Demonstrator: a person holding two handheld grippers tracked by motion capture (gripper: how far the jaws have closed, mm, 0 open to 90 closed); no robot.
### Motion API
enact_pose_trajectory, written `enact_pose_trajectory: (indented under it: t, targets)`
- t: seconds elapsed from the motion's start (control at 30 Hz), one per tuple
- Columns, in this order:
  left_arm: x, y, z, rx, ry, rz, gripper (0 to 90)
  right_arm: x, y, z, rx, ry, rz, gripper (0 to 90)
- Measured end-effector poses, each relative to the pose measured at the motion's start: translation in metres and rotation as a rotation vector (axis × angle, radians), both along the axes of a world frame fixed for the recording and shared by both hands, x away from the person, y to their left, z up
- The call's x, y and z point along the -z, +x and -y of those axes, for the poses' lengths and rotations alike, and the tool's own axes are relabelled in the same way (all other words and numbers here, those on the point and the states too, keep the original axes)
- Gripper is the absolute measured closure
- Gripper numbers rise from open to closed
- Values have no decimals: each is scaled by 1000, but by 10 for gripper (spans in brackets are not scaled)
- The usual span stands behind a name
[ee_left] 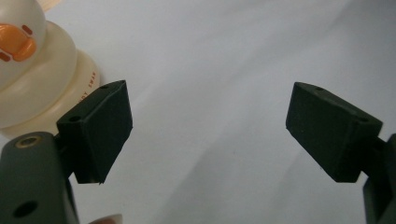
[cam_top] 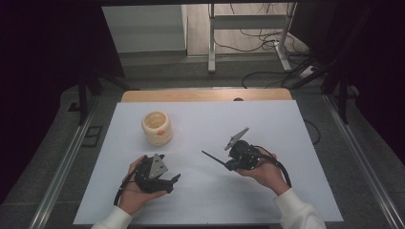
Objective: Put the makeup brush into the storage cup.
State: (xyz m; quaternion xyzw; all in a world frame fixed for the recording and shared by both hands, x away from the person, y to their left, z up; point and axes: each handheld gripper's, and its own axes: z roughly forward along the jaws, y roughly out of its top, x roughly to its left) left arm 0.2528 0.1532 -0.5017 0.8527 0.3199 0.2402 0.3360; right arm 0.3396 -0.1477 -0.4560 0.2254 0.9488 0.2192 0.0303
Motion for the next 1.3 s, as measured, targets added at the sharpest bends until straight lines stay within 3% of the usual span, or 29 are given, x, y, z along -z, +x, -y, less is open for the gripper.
enact_pose_trajectory:
  t: [0.5,0.7,1.3]
  targets:
    - [-3,4,10,26,12,5,153,1,-1,-2,-13,2,0,838]
    - [-4,3,15,67,-2,12,168,1,-1,-2,-24,9,-3,839]
    - [-4,9,25,80,21,14,167,0,-3,-15,-59,12,-2,838]
